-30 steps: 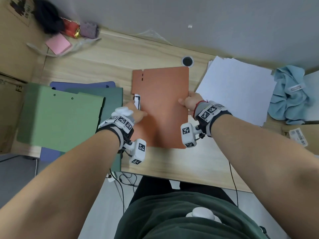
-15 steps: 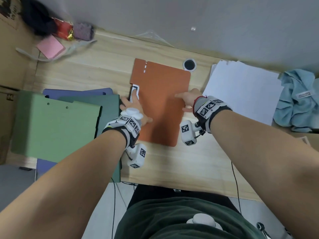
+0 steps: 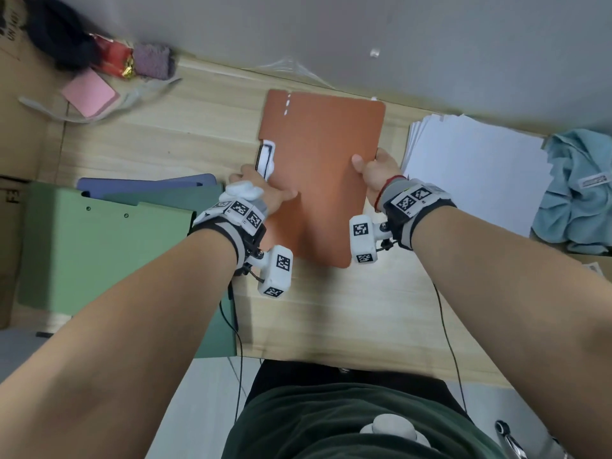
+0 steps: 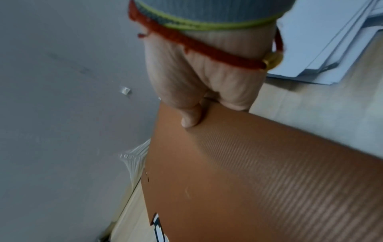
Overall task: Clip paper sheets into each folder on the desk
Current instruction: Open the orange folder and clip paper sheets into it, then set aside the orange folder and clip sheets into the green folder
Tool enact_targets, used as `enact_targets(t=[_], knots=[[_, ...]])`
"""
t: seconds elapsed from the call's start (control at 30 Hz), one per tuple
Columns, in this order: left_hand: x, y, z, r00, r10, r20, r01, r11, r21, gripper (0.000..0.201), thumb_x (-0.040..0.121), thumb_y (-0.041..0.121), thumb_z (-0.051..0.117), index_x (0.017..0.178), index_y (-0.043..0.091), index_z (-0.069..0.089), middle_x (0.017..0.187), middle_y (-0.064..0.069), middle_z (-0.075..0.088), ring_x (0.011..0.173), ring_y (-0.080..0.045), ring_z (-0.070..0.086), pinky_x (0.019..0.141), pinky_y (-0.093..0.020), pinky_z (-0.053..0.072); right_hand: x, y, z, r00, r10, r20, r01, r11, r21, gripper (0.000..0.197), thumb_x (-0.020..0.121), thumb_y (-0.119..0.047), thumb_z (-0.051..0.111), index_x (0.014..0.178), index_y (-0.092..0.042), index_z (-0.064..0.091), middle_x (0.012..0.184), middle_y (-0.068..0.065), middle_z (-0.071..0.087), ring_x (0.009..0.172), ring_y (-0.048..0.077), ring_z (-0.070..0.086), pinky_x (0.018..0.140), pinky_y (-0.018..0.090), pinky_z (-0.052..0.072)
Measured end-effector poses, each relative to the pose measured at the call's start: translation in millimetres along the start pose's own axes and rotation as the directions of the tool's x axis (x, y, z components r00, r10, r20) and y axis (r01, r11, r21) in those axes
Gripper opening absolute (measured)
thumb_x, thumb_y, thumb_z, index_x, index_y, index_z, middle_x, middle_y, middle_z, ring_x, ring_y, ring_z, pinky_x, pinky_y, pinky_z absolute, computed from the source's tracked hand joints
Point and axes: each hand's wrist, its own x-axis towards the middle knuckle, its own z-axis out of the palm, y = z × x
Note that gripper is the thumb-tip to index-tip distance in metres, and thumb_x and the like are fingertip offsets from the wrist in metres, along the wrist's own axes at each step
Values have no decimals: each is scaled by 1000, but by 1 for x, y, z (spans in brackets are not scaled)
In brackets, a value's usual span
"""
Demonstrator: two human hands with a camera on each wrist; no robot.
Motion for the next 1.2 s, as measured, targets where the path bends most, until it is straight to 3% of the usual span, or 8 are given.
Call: enact_targets(t=[0.1, 0.17, 0.3, 0.47, 0.7, 0.9, 1.03, 1.2], knots=[[3, -4, 7, 998, 60, -25, -60, 998, -6, 100, 66, 59, 79, 146, 29, 27, 137, -11, 39, 122, -32, 46, 93, -43, 42, 10, -14, 2, 1000, 29, -4, -29, 999, -24, 72, 72, -35, 73, 135, -12, 45, 122, 6, 64, 109, 28, 64, 100, 50, 50], [7, -10, 16, 996, 78, -34, -78, 997, 19, 100, 67, 45, 84, 147, 34, 25, 140, -12, 34, 125, -34, 42, 98, -44, 41, 6, -24, 4, 1000, 20, -22, -24, 982, -185, 86, 72, -38, 76, 142, -11, 34, 133, 9, 56, 119, 30, 58, 104, 49, 46], [16, -19, 30, 990, 135, -49, -140, 982, -124, 77, 84, 18, 72, 149, 28, 32, 148, -18, 28, 134, -41, 32, 109, -48, 32, -5, -26, 10, 993, -37, 110, 85, 879, -469, 74, 82, -40, 71, 147, -21, 41, 143, 7, 50, 128, 28, 51, 109, 43, 43], [25, -18, 35, 982, 181, -51, -183, 982, -48, 72, 89, 18, 64, 150, 35, 29, 150, -15, 28, 134, -42, 32, 109, -53, 33, -2, -18, 11, 986, -10, 169, 88, 882, -463, 73, 85, -34, 72, 147, -10, 42, 144, 7, 49, 131, 26, 49, 112, 40, 39], [26, -19, 12, 977, 205, -58, -207, 978, -18, 70, 82, 20, 71, 145, 31, 40, 148, -12, 34, 134, -37, 35, 109, -44, 33, -10, -25, 7, 991, -56, 123, 108, 878, -467, 62, 86, -33, 70, 143, -17, 48, 143, 5, 50, 128, 24, 52, 108, 36, 42], [13, -48, -16, 972, 59, -228, -115, 964, -239, 46, 75, 32, 68, 120, 33, 59, 125, -4, 52, 116, -27, 50, 84, -37, 43, -52, -44, 53, 964, -149, 219, 234, 864, -445, 33, 85, -31, 70, 117, -26, 61, 120, 0, 62, 102, 20, 62, 93, 37, 53], [6, -92, -29, 963, -98, -253, 15, 950, -312, 41, 73, 20, 65, 113, 30, 62, 123, -6, 56, 115, -30, 54, 90, -36, 48, -93, -52, 105, 897, -110, 428, 317, 835, -449, 13, 92, -25, 63, 105, -23, 62, 112, 12, 70, 99, 25, 68, 90, 42, 58], [-13, -167, -15, 903, -362, -233, 253, 884, -393, 54, 81, 20, 64, 132, 24, 47, 138, -10, 42, 124, -31, 45, 99, -38, 38, -133, -40, 167, 826, -131, 548, 453, 733, -507, 28, 90, -25, 64, 117, -19, 65, 113, 3, 68, 98, 19, 65, 93, 35, 55]])
